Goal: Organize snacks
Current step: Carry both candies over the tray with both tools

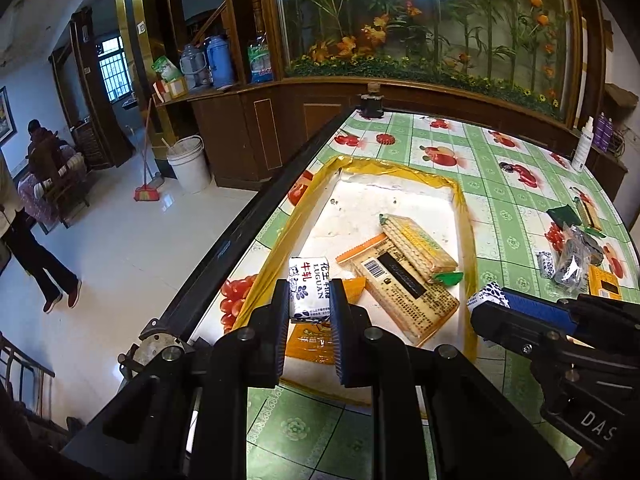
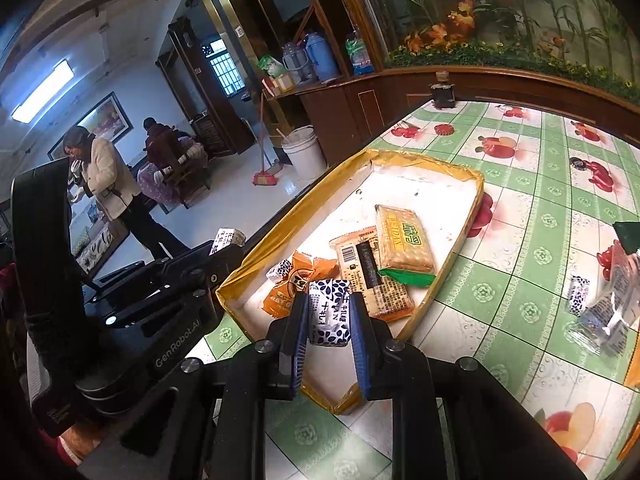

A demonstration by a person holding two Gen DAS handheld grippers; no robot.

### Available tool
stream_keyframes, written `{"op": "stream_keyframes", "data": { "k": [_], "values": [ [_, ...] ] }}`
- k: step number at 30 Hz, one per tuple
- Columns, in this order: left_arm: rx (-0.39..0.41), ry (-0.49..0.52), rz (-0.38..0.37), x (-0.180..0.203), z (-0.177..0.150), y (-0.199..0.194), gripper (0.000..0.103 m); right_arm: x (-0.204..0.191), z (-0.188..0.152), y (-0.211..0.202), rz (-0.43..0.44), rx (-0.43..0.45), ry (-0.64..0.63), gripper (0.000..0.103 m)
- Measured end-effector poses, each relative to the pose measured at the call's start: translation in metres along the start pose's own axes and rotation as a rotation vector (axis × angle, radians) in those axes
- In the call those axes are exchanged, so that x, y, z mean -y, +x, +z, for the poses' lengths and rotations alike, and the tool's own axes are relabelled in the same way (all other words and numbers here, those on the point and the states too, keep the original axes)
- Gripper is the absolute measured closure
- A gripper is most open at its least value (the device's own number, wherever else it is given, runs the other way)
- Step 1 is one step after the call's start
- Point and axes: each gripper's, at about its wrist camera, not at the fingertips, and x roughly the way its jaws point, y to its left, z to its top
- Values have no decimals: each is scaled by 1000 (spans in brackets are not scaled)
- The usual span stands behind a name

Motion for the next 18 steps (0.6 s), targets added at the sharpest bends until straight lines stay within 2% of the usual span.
{"op": "stream_keyframes", "data": {
  "k": [18],
  "values": [
    [-103, 8, 29, 2, -7, 43, 87, 17, -5, 44, 9, -92, 24, 82]
  ]
}}
